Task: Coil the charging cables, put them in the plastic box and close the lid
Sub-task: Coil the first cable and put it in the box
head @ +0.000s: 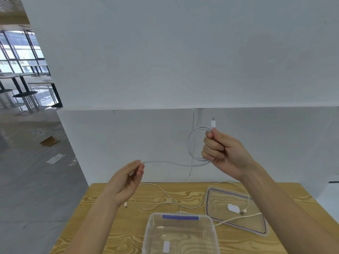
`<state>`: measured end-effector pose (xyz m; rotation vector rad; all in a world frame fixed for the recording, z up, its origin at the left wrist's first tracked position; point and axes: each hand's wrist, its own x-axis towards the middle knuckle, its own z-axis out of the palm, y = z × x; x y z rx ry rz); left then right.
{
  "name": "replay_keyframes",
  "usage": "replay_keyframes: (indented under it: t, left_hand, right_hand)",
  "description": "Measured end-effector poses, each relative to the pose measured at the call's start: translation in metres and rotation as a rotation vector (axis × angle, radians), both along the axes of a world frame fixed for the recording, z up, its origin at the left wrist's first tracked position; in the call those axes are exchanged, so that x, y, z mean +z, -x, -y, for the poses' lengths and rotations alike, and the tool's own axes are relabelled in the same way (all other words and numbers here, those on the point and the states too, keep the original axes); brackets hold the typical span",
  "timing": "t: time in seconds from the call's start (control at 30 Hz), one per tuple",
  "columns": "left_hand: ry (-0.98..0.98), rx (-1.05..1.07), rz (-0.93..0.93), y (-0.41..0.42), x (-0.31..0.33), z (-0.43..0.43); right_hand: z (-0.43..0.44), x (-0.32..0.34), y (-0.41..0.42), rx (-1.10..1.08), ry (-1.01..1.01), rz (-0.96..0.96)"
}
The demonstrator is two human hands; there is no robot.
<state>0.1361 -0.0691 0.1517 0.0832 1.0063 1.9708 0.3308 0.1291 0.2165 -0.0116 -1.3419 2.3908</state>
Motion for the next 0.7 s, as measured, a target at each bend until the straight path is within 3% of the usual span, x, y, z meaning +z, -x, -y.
replay_keyframes:
  t: [0.1, 0.17, 0.47, 0.7]
  left_hand:
    - [-0.263, 0.051, 0.158, 0.006, 0.01, -0.001]
    - [-0.36, 0.082, 0.125, 0.005, 0.016, -0.004]
    - [-0.114, 0.297, -0.527, -0.014, 0.045, -0.019]
    - [0.109, 0.381, -0.966, -0.021, 0.073, -0.03]
  right_hand:
    - [0.004, -0.006, 0.002, -0.004, 0.001, 0.027]
    - [0.005, -0.009, 0.003, -0.003, 0.008, 0.035]
    - [0.015, -0.006, 0.002, 0.026, -0.018, 0.067]
    - [0.02, -0.006, 0.004, -0.003, -0.163, 0.153]
